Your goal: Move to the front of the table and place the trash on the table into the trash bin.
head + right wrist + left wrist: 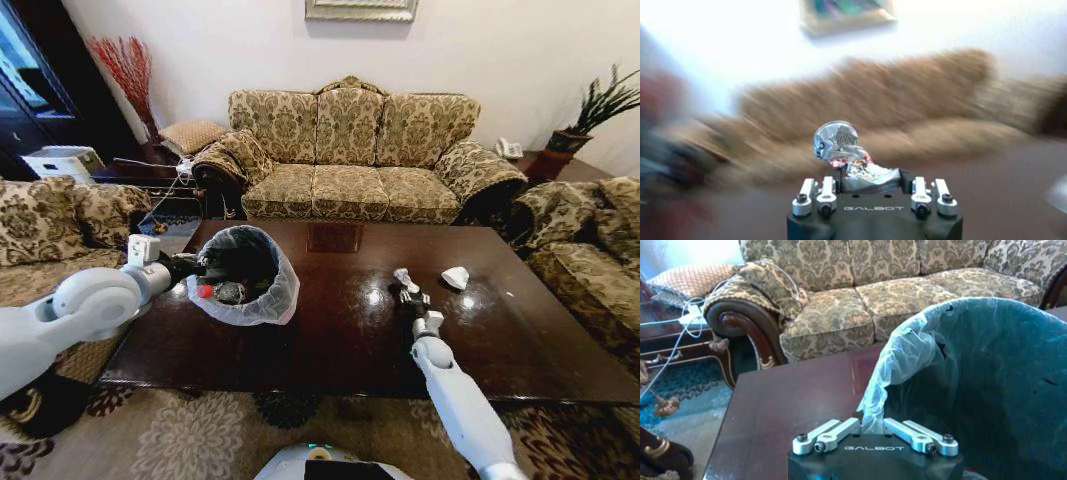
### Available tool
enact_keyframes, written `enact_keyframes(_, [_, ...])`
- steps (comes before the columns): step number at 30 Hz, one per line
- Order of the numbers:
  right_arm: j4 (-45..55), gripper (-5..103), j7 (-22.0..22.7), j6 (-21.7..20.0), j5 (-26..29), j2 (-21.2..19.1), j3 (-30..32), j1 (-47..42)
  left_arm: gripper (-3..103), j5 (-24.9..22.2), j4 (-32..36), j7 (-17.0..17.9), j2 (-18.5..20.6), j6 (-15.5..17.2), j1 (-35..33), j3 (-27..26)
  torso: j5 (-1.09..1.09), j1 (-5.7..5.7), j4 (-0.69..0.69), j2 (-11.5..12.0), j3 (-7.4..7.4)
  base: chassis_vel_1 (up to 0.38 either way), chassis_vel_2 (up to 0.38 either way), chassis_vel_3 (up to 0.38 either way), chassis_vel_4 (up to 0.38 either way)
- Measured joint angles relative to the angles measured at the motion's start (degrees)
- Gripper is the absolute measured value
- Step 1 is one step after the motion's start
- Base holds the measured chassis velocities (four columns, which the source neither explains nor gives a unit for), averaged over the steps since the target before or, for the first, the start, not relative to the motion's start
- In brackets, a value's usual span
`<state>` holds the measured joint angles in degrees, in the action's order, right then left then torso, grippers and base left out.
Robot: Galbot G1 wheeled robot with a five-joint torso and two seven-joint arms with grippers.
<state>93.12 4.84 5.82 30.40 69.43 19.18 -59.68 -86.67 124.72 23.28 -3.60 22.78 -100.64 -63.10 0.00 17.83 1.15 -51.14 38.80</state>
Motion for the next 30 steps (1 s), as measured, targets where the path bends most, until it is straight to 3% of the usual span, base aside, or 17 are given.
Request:
enact_keyframes(1, [0.0,49,0.0,0.0,0.0,0.0,0.0,0.0,0,0.0,0.0,0.0,0.0,0.0,0.0,0.0,0.0,0.0,0.0,0.0,0.0,0.0,0.0,0.0,0.0])
enact_keyframes(4, [19.22,49,-2.85,-4.16,0.92,-0.05,-5.42,-2.16,0,-0.24,-0.18,0.12,0.32,-0.26,0.02,0.0,-0.04,-0.01,0.02,0.0,-0.01,0.0,0.0,0.0,0.0])
enact_keyframes(7, [24.93,49,-3.49,-5.95,0.86,-0.55,-9.09,-1.73,0,-0.52,-0.12,0.14,0.35,-0.27,0.05,0.0,-0.05,-0.01,0.02,-0.01,-0.01,0.0,0.0,0.0,0.0])
enact_keyframes(9, [30.93,49,-3.9,-8.53,0.27,-1.39,-16.96,1.85,0,-1.64,0.53,0.38,0.38,-0.09,0.16,-0.01,-0.02,-0.02,0.02,0.0,-0.01,0.0,0.0,0.0,0.0])
enact_keyframes(15, [27.63,49,-3.79,-10.83,-1.01,-0.38,-28.2,12.95,0,-2.67,2.18,0.82,0.51,-0.06,0.16,0.0,0.01,0.0,0.02,0.0,0.0,0.0,0.0,0.0,0.0])
enact_keyframes(19, [24.38,46,-3.85,-12.72,-1.46,1.12,-31.04,17.79,0,-3.12,2.92,1.09,0.46,-0.03,0.16,-0.01,-0.01,0.0,0.03,0.0,0.0,0.0,0.0,0.0,0.0])
enact_keyframes(21, [22.23,56,-3.73,-14.05,-3.25,2.42,-32.19,19.83,0,-3.25,3.15,1.16,0.4,-0.03,0.21,0.0,-0.01,0.0,0.03,0.01,0.0,0.0,0.0,0.0,0.0])
enact_keyframes(23, [22.05,56,-3.64,-14.16,-3.49,2.56,-32.28,19.98,0,-3.28,3.15,1.16,0.39,-0.03,0.23,-0.01,0.0,0.0,0.03,0.01,0.0,0.0,0.0,0.0,0.0])
enact_keyframes(27, [21.5,78,-3.47,-14.69,-4.16,2.75,-32.52,20.39,0,-3.41,3.01,1.2,0.31,-0.05,0.33,-0.09,0.0,0.0,0.02,0.01,0.0,0.0,0.0,0.0,0.0])
enact_keyframes(30, [21.59,83,-3.61,-14.57,-4.08,2.43,-32.52,20.21,0,-3.42,3.11,1.21,0.24,-0.23,0.33,-0.09,0.0,0.0,0.02,0.01,0.0,0.0,0.0,0.0,0.0])
